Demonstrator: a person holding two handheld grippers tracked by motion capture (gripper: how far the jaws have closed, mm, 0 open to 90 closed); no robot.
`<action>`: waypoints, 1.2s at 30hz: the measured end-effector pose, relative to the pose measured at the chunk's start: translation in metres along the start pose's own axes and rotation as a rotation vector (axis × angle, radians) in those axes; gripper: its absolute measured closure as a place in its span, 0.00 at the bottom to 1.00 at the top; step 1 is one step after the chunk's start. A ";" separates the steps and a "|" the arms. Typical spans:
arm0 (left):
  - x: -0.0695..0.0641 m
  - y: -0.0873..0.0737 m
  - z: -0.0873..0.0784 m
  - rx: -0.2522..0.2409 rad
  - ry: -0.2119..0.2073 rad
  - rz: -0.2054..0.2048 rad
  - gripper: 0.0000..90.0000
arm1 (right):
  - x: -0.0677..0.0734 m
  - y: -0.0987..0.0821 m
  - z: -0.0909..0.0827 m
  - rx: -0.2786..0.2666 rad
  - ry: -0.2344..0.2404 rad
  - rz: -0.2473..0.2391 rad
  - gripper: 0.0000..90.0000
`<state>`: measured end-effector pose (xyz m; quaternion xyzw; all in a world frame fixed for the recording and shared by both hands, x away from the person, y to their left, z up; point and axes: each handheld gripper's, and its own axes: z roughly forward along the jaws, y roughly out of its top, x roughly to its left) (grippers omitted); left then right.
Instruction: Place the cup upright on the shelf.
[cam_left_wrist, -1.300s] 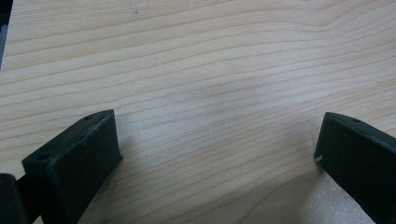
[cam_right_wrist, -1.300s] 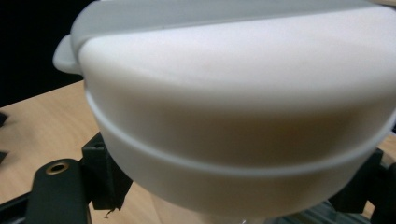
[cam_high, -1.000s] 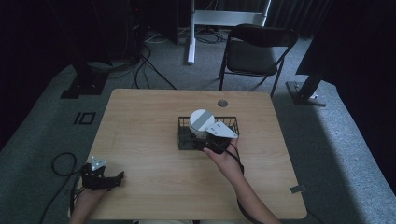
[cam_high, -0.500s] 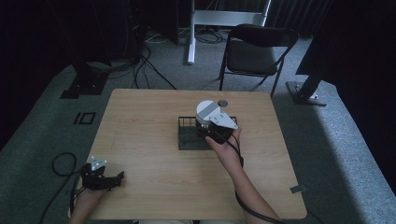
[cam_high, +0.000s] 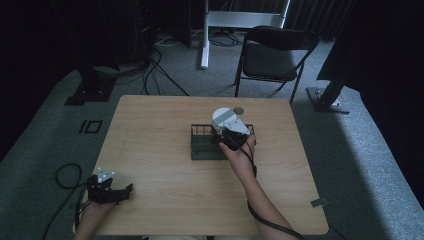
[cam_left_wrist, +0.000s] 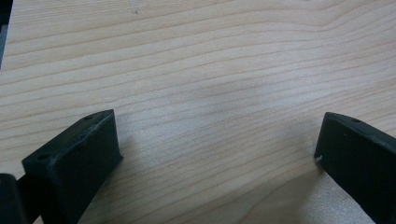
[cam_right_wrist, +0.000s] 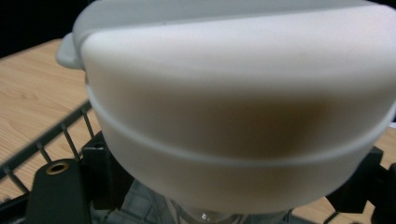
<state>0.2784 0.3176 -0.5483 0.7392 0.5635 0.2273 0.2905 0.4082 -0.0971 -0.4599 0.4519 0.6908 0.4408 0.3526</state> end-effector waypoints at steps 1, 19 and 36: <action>0.000 0.000 0.000 0.000 0.000 0.000 0.00 | 0.000 -0.002 0.002 0.009 -0.001 0.010 0.20; 0.000 0.000 0.000 0.000 0.000 0.000 0.00 | 0.005 -0.013 0.017 0.126 0.001 0.001 0.20; 0.000 0.000 0.000 0.000 0.000 0.000 0.00 | -0.001 -0.021 0.011 0.118 0.010 0.070 0.20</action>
